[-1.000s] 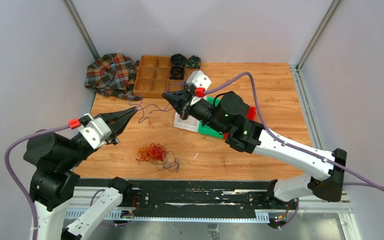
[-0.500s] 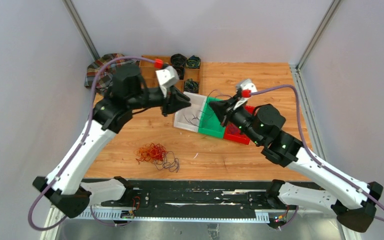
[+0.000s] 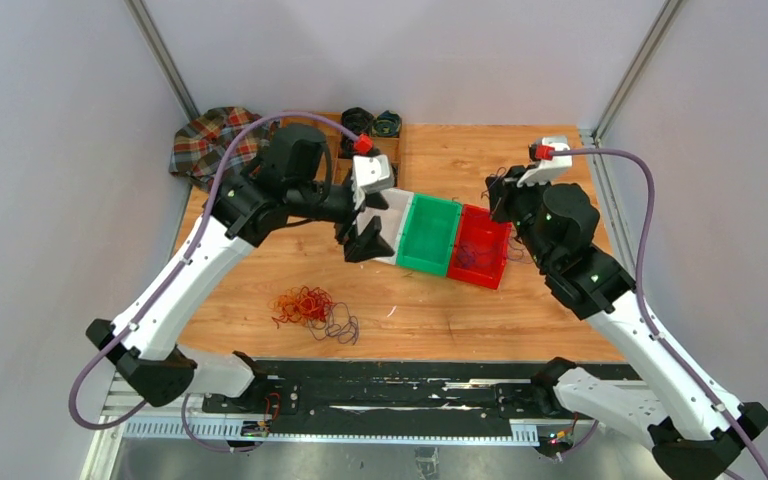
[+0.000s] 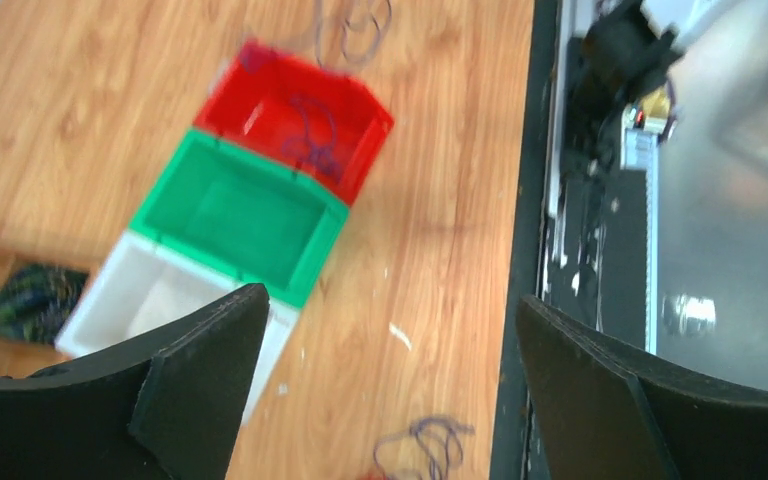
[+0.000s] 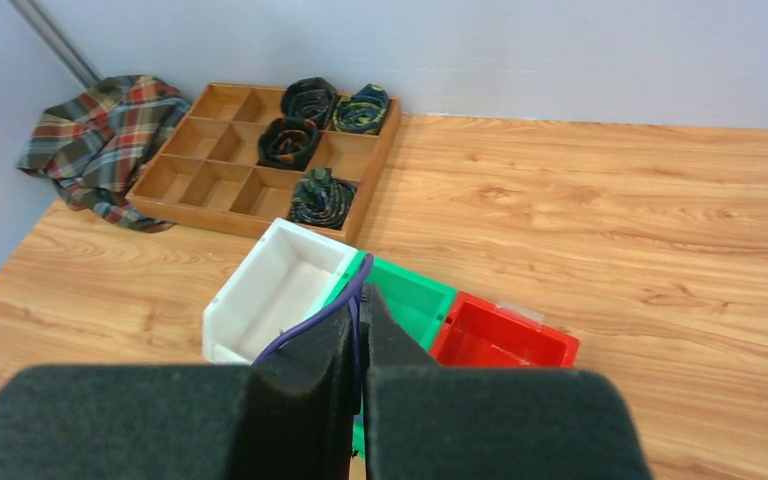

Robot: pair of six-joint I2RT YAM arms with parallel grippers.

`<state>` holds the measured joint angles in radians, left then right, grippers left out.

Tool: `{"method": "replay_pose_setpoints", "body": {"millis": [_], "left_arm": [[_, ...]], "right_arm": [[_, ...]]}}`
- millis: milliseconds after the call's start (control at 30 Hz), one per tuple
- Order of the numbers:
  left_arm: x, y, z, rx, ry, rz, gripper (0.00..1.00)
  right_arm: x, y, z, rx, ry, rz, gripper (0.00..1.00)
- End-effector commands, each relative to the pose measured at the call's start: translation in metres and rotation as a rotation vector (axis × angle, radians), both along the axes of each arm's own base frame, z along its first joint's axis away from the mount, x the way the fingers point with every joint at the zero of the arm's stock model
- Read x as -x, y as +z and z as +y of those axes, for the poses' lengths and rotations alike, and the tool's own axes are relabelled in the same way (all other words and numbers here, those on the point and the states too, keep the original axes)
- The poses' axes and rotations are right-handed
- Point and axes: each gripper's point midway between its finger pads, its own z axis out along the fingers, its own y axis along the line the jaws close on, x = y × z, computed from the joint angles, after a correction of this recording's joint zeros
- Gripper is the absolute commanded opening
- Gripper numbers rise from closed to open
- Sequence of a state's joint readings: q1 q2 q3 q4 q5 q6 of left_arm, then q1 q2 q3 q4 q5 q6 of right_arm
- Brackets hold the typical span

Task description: Untangle the cables

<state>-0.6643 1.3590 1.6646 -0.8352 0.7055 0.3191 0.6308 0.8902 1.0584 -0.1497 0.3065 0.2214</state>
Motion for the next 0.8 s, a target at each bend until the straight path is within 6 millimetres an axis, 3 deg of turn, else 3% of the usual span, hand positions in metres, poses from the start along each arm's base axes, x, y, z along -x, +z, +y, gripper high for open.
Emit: {"method": "replay_pose_setpoints", "body": {"millis": [0,167,400,500,600,767], "left_arm": [[0.013,-0.030,0.047,-0.157,0.056,-0.080,0.98],[0.018,-0.062,0.092,-0.317,0.158,-0.126,0.98],[0.035,-0.108,0.139,-0.478,0.210,-0.131,0.98],[0.041,-0.125,0.152,-0.535,0.210,-0.107,0.98],[0.043,-0.129,0.159,-0.555,0.222,-0.114,0.98],[0.043,-0.132,0.165,-0.572,0.229,-0.133,0.98]], "right_arm": [[-0.013,0.012,-0.016,0.053,-0.061,-0.018,0.01],[-0.031,0.006,-0.032,0.092,-0.118,-0.010,0.01],[-0.044,-0.004,-0.038,0.119,-0.147,0.007,0.01],[-0.048,-0.015,-0.041,0.142,-0.161,0.030,0.01],[-0.050,-0.021,-0.046,0.153,-0.182,0.042,0.01],[-0.047,-0.008,-0.053,0.125,-0.196,0.014,0.01]]}}
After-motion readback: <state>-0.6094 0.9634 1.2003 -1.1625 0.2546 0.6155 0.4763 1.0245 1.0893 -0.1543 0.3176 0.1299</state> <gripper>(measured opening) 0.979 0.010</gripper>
